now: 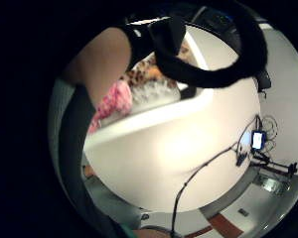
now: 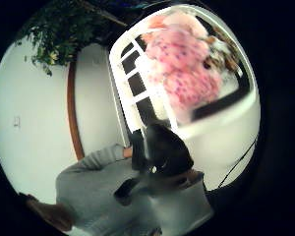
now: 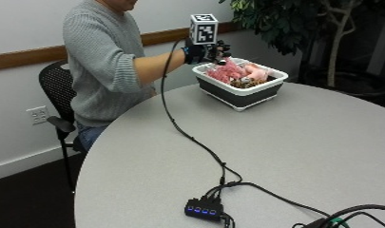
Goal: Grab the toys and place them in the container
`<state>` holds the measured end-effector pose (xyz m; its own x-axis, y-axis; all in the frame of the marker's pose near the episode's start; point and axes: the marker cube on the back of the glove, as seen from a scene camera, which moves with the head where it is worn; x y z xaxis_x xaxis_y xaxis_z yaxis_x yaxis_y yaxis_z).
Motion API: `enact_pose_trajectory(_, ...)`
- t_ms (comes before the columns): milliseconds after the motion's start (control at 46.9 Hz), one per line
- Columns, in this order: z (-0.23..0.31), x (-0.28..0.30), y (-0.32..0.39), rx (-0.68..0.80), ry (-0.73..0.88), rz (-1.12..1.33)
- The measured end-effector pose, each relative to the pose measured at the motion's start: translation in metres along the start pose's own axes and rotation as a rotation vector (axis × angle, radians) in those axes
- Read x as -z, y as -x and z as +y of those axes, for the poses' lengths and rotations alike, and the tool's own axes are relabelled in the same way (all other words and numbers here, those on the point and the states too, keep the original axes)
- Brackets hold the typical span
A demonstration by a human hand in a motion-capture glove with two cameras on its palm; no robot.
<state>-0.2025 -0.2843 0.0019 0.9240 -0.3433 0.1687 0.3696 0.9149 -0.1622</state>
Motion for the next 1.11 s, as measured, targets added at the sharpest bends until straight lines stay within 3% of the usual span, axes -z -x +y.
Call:
enact_pose_trajectory(192, 0.123, 0.026, -0.071, -0.191, -0.103, 0.069)
enact_pose_trajectory(362, 0.178, 0.034, -0.091, -0.26, -0.124, 0.158)
enact_pose_trajectory(576, 0.246, -0.026, -0.054, -0.168, -0.125, 0.232)
enact_pose_trajectory(725, 0.316, -0.089, -0.037, -0.289, -0.088, 0.145)
enact_pose_trajectory(874, 0.35, -0.118, -0.036, -0.357, -0.044, 0.107)
enact_pose_trajectory(1108, 0.356, -0.121, -0.041, -0.392, -0.06, 0.109)
